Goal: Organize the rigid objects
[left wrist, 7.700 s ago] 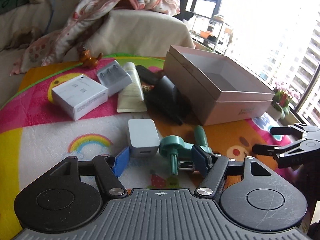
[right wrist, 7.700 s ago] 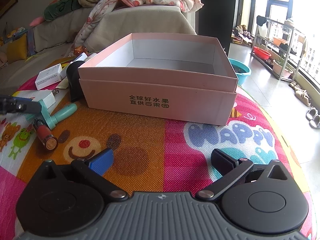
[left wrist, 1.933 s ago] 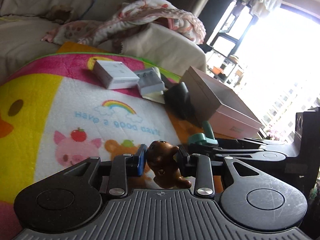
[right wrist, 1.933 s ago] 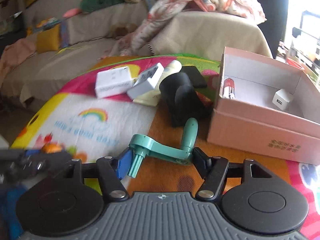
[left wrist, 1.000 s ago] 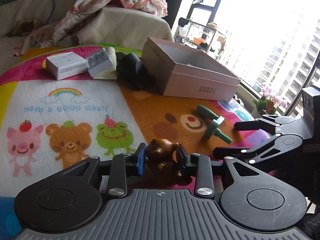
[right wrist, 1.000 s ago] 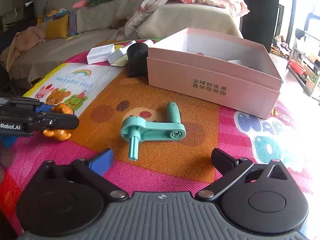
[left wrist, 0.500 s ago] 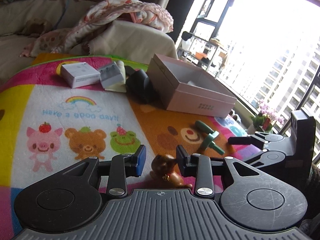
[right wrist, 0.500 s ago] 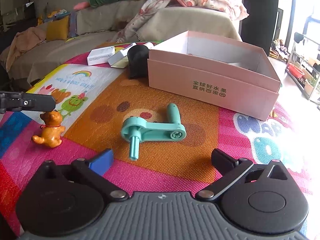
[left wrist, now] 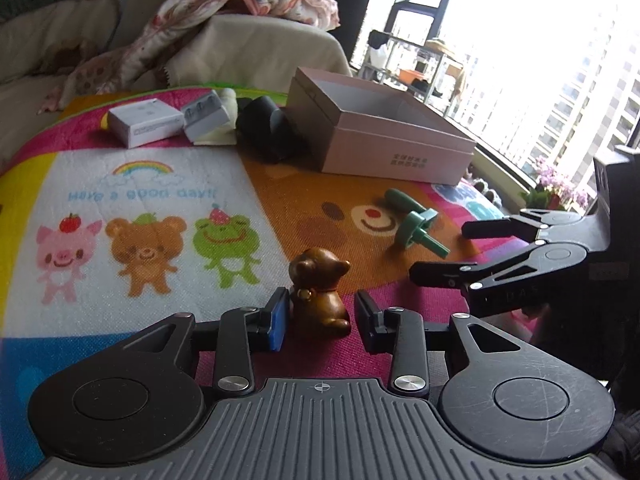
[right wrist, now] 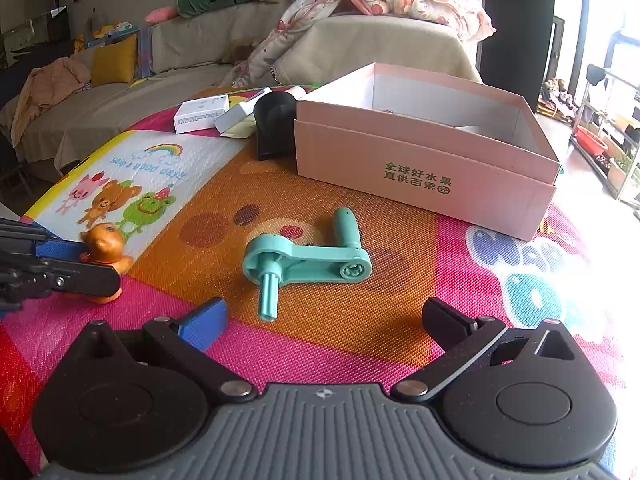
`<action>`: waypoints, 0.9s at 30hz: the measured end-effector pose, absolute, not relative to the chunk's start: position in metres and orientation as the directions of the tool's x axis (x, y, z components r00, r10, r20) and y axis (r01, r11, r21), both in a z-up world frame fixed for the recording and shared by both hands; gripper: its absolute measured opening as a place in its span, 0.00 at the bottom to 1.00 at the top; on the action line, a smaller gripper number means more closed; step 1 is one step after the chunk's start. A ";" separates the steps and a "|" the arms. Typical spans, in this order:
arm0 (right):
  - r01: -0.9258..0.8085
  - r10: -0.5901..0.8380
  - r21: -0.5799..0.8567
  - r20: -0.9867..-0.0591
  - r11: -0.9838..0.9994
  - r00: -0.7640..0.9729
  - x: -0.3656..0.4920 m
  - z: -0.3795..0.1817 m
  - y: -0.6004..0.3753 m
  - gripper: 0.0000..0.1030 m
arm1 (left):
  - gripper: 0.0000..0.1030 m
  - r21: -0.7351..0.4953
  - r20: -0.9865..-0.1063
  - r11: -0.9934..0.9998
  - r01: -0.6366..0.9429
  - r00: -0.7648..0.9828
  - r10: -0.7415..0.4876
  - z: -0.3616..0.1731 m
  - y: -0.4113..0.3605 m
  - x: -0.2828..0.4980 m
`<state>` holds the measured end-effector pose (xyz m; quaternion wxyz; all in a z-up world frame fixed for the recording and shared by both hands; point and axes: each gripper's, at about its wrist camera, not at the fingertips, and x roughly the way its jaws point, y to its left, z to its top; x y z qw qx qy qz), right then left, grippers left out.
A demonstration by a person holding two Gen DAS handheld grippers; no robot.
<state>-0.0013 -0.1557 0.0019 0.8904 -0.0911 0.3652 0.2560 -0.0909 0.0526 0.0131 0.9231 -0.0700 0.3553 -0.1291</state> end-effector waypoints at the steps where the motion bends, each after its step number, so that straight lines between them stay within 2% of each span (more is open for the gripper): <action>1: -0.520 0.388 0.025 -0.697 0.854 0.603 -0.001 0.003 -0.156 1.00 | 0.35 -0.208 -0.640 0.957 0.201 0.712 -0.289 0.013 0.050 -0.091; 8: -0.504 0.388 0.035 -0.685 0.863 0.617 0.013 0.007 -0.146 0.91 | 0.35 -0.223 -0.639 0.950 0.219 0.703 -0.312 0.013 0.051 -0.092; 11: -0.517 0.387 0.012 -0.679 0.856 0.624 0.018 0.007 -0.138 0.82 | 0.35 -0.213 -0.642 0.949 0.233 0.699 -0.316 0.013 0.049 -0.094; 13: -0.544 0.397 -0.004 -0.680 0.839 0.617 0.016 0.011 -0.134 0.69 | 0.35 -0.202 -0.645 0.947 0.250 0.694 -0.321 0.014 0.047 -0.094; 17: -0.571 0.392 -0.063 -0.667 0.818 0.634 0.003 0.018 -0.136 0.69 | 0.35 -0.202 -0.642 0.936 0.289 0.683 -0.349 0.017 0.044 -0.095; 21: -0.574 0.407 -0.068 -0.638 0.816 0.654 -0.010 0.032 -0.156 0.68 | 0.35 -0.202 -0.598 0.920 0.335 0.702 -0.387 0.035 0.039 -0.088; 27: -0.470 0.376 -0.068 -0.504 0.880 0.778 -0.006 0.075 -0.189 0.68 | 0.35 -0.185 -0.431 0.893 0.410 0.783 -0.448 0.099 0.030 -0.044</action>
